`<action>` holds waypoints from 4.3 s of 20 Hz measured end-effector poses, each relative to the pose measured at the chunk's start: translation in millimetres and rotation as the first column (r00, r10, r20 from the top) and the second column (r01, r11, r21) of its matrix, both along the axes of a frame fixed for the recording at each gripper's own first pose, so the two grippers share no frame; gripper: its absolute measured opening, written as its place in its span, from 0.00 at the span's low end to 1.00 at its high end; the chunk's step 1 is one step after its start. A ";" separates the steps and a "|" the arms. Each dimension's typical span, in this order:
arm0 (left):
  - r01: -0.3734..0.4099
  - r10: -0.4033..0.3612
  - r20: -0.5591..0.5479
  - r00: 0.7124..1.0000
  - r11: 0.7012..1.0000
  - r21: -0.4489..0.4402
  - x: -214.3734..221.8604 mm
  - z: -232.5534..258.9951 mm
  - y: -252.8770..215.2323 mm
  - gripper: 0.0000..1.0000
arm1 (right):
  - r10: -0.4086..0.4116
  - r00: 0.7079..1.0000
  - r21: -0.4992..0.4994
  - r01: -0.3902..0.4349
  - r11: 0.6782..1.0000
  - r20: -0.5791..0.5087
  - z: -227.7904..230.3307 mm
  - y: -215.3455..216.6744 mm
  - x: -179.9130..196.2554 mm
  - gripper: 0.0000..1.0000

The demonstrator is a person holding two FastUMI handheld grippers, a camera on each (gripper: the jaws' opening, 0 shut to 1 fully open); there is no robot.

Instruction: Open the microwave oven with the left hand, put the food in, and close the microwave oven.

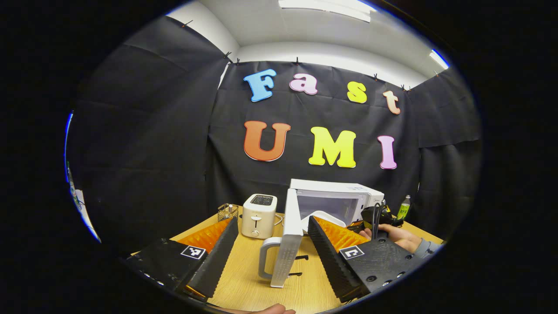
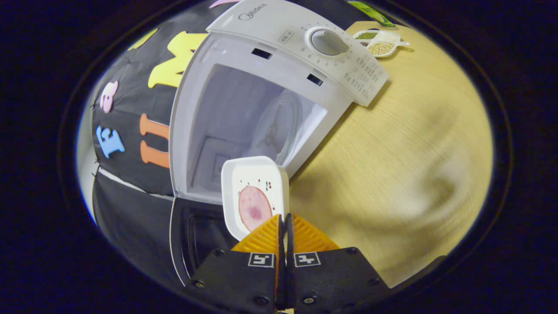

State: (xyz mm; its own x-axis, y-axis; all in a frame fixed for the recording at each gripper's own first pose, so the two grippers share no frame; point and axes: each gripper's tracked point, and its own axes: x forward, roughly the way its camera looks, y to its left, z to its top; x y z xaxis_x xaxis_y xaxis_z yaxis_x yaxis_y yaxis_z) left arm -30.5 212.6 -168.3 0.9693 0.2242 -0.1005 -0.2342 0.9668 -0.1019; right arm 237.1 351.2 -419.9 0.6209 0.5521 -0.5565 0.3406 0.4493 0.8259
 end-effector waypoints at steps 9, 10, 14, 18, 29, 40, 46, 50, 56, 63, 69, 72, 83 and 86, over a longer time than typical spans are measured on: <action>-0.008 0.010 -0.023 1.000 0.996 0.084 3.3 -11.0 10.2 0.95 | -0.418 0.906 0.043 0.415 0.909 0.073 -28.8 6.8 103.0 0.04; -0.008 0.011 -0.030 0.999 0.995 0.095 2.8 -13.0 11.4 0.95 | -0.438 0.895 0.031 0.437 0.899 0.086 -30.9 4.2 109.4 0.04; -0.013 0.018 -0.044 0.999 0.993 0.115 5.4 -18.8 17.2 0.95 | -0.453 0.881 -0.008 0.459 0.889 0.136 -38.6 5.7 128.5 0.04; -0.040 0.046 -0.061 0.997 0.994 0.102 5.6 -29.0 24.2 0.95 | -0.473 0.858 -0.059 0.492 0.868 0.202 -37.3 -7.0 138.1 0.00; -0.073 0.081 -0.077 0.994 0.992 0.101 -2.5 -41.8 30.9 0.95 | -0.254 0.887 -0.290 0.378 0.879 0.385 -30.7 -6.3 141.1 0.17; -0.154 0.163 -0.150 0.975 0.986 0.067 -10.6 -69.3 78.8 0.95 | 0.174 0.854 -0.559 0.155 0.815 0.490 29.7 -4.0 72.0 0.91; -0.163 0.163 -0.161 0.973 0.987 0.008 3.5 -91.3 104.4 0.82 | 0.308 0.772 -0.598 0.113 0.794 0.556 110.5 -43.0 -4.6 1.00; -0.153 0.148 -0.119 0.982 0.988 -0.038 10.6 -92.1 117.1 0.51 | 0.360 0.729 -0.652 0.153 0.743 0.582 149.2 -91.2 -40.8 0.89; 0.018 -0.023 -0.044 0.999 0.994 -0.109 38.6 -100.5 102.0 0.02 | 0.384 0.673 -0.677 0.239 0.696 0.632 204.7 -153.9 -71.1 1.00; 0.293 -0.293 -0.069 0.954 0.956 -0.008 50.0 -122.5 39.0 0.00 | 0.438 0.588 -0.676 0.271 0.685 0.679 248.2 -181.5 -99.9 0.90; 0.422 -0.422 -0.033 0.906 0.907 0.001 54.1 -114.5 -13.7 0.00 | 0.455 0.556 -0.683 0.314 0.660 0.696 258.4 -197.7 -112.6 1.00; 0.478 -0.478 -0.025 0.878 0.878 0.011 63.7 -113.9 -41.9 0.00 | 0.452 0.555 -0.681 0.321 0.659 0.699 257.7 -211.8 -112.0 1.00; 0.619 -0.618 -0.040 0.785 0.785 0.026 123.8 -125.5 -145.9 0.00 | 0.378 0.601 -0.661 0.359 0.660 0.704 243.0 -285.8 -96.9 1.00; 0.636 -0.635 -0.036 0.771 0.771 0.025 151.1 -130.5 -169.4 0.00 | 0.363 0.606 -0.649 0.356 0.672 0.708 237.9 -300.3 -93.6 1.00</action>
State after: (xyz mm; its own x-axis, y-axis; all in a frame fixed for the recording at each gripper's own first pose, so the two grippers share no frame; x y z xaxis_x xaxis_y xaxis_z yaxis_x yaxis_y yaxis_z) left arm 120.6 43.2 -298.8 0.8892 -0.4387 -0.1298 0.4333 0.8986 -0.0687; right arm 143.5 50.9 -182.0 0.9687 0.2372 -0.0734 -0.2213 0.9587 0.1787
